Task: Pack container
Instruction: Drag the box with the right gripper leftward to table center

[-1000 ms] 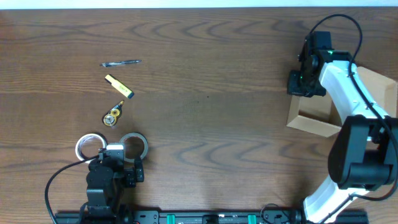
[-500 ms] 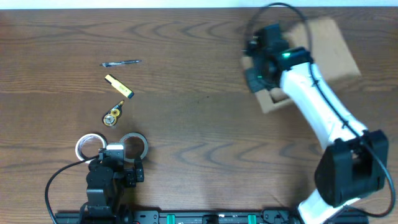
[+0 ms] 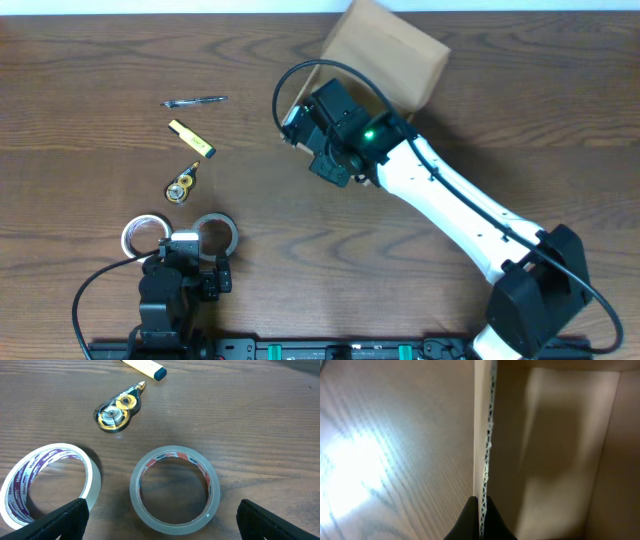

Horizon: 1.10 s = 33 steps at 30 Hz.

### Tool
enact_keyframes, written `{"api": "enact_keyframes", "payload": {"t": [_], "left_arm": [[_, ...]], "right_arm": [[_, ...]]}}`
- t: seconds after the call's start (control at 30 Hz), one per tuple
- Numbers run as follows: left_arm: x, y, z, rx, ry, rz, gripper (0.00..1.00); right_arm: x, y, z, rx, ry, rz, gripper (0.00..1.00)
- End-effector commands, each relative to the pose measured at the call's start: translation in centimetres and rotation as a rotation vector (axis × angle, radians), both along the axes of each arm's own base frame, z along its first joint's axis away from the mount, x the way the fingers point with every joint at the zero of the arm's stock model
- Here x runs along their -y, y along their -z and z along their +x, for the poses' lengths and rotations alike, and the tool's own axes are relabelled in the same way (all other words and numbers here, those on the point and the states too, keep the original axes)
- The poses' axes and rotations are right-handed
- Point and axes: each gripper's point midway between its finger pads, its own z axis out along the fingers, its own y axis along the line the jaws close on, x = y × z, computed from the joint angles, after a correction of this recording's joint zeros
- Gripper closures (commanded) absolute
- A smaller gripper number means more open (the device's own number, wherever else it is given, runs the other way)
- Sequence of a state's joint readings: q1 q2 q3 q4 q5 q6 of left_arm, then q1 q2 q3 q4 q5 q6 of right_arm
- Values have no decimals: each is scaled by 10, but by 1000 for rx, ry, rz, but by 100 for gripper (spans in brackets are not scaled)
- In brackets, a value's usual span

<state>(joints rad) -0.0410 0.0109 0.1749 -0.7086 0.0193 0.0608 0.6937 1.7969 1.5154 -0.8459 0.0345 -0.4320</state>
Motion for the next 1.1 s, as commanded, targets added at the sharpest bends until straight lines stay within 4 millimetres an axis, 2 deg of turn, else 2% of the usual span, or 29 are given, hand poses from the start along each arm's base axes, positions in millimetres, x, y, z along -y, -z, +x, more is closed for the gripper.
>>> {"api": "enact_keyframes", "payload": {"t": [0.0,0.1,0.33,0.93,1.07], "left_arm": [[-1,7,-2,-17,5,12,5],[-1,7,-2,-17,5,12,5],[-1,7,-2,-17,5,12,5],[-1,7,-2,-17,5,12,5],[-1,7,-2,-17,5,12,5]], "right_arm": [[-8,-2,-14,16,-216,-25,99],[-8,5,-20,7,-311,-44,99],[1,30,-36,-110,-383,-70,99],[12,81,-48,-244,-484,-175,99],[12,87,-50,-257,-486,-181,99]]}}
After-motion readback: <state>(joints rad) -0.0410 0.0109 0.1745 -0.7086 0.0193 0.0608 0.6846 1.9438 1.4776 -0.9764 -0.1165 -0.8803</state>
